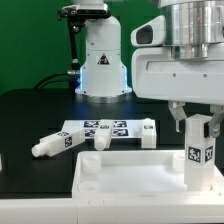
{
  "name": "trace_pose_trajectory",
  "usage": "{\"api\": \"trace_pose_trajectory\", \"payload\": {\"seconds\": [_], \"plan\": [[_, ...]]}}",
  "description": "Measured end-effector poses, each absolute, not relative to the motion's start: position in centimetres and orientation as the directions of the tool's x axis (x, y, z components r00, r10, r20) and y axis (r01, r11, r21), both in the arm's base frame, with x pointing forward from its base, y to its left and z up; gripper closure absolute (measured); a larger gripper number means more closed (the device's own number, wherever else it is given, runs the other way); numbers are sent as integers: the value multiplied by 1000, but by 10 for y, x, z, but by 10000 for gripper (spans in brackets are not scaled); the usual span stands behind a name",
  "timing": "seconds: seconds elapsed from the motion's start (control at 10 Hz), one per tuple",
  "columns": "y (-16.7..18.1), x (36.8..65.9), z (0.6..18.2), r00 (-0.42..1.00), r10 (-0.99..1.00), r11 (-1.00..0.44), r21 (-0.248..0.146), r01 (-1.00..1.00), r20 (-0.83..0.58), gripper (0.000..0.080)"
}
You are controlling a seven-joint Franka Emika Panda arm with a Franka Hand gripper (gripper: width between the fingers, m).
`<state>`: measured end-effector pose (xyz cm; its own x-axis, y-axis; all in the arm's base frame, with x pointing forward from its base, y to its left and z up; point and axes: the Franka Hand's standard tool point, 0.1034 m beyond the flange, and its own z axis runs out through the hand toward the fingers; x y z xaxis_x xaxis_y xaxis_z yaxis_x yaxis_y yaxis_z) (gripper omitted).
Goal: Assemble desk
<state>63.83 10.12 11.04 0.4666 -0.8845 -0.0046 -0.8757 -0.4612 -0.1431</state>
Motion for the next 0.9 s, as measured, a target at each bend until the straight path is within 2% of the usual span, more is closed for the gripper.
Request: {"api": "trace_pose_trajectory", "payload": {"seconds": [0.1, 0.4, 0.8, 0.9], "plan": [[101, 637, 111, 340, -940, -333, -153, -931, -24, 515], [101, 637, 111, 205, -977, -196, -146, -970, -52, 514], [109, 636, 111, -331, -929, 348, -92, -933, -165, 514], [109, 636, 111, -366, -915, 384, -86, -919, -171, 514]]}}
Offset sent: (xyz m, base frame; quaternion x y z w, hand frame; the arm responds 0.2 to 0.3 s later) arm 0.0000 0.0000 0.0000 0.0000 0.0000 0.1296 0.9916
